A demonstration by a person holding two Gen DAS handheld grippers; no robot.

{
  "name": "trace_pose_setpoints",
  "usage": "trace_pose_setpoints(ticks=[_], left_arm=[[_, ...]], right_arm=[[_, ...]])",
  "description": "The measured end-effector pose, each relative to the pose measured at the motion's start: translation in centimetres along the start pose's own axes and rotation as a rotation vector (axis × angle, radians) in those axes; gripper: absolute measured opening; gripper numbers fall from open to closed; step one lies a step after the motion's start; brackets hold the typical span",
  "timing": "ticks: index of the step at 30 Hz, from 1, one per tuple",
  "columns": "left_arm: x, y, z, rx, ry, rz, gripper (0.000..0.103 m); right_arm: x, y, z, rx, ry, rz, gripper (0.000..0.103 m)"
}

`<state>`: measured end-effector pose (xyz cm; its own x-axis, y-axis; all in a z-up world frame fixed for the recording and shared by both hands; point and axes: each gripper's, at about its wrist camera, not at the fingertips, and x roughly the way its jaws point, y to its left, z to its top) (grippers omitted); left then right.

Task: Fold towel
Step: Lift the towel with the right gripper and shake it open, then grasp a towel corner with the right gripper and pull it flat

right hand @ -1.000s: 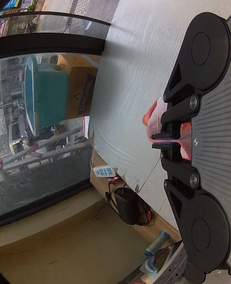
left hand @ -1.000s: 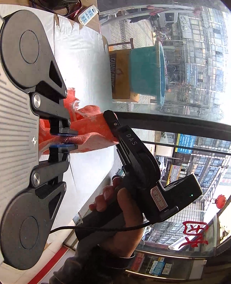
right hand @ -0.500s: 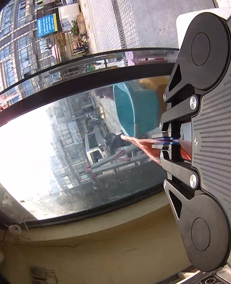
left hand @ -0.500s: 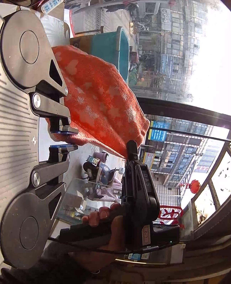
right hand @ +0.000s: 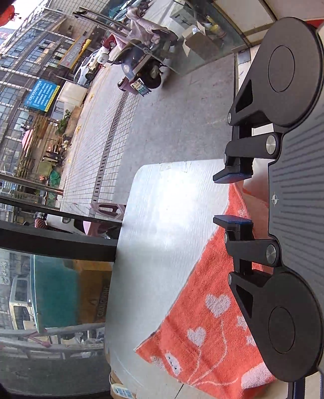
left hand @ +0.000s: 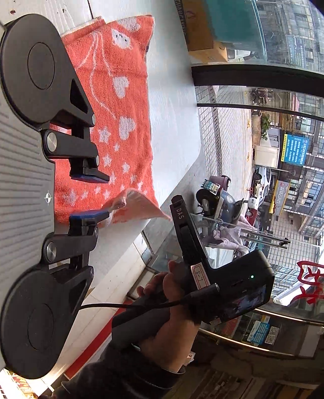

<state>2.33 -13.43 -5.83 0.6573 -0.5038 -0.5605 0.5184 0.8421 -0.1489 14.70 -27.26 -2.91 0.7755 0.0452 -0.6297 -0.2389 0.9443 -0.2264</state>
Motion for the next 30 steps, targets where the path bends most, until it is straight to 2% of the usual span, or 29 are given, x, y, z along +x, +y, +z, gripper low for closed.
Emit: trace_pose_setpoints(ticks=[3,4,7,8,10,12,13,15,18,21,24,30], left_arm=[[-2.4,4.7,0.3,-0.047,-0.022,0.164,0.036],[-3.4,6.1,0.6,-0.061,-0.023,0.198,0.036],[-4.5,10.8,1.2,-0.108,-0.015,0.386,0.036],[-4.9,12.0,1.2,-0.117,-0.019,0.438,0.036],[-5.8,13.9,0.9,-0.143,-0.019,0.49,0.039],[-6.6,15.3,0.3,-0.168,-0.021,0.527,0.05],[-7.1,15.9,-0.1,-0.183,-0.022,0.54,0.051],[-8.0,16.7,-0.6,-0.208,-0.025,0.56,0.052],[-9.2,17.0,-1.5,-0.229,-0.033,0.551,0.053],[-10.0,16.9,-2.0,-0.234,-0.038,0.539,0.054],[-10.6,17.1,-2.3,-0.237,-0.044,0.528,0.054],[-11.1,18.1,-2.2,-0.277,-0.068,0.496,0.055]], right_arm=[[0.9,2.2,0.6,-0.032,-0.022,0.085,0.031],[1.1,2.9,0.8,-0.043,-0.029,0.114,0.032],[2.0,5.1,1.5,-0.074,-0.048,0.211,0.032],[2.1,6.6,2.2,-0.074,-0.034,0.328,0.032],[2.7,9.5,3.3,-0.077,0.002,0.513,0.032],[3.8,13.7,3.8,-0.094,0.061,0.659,0.032],[4.3,15.7,4.0,-0.116,0.082,0.689,0.032],[5.2,18.9,4.4,-0.159,0.111,0.713,0.032],[6.8,21.9,4.7,-0.204,0.12,0.658,0.031],[8.5,22.6,4.3,-0.224,0.174,0.623,0.031],[9.7,23.2,3.5,-0.248,0.18,0.497,0.031],[9.4,23.1,2.8,-0.273,0.141,0.481,0.031]])
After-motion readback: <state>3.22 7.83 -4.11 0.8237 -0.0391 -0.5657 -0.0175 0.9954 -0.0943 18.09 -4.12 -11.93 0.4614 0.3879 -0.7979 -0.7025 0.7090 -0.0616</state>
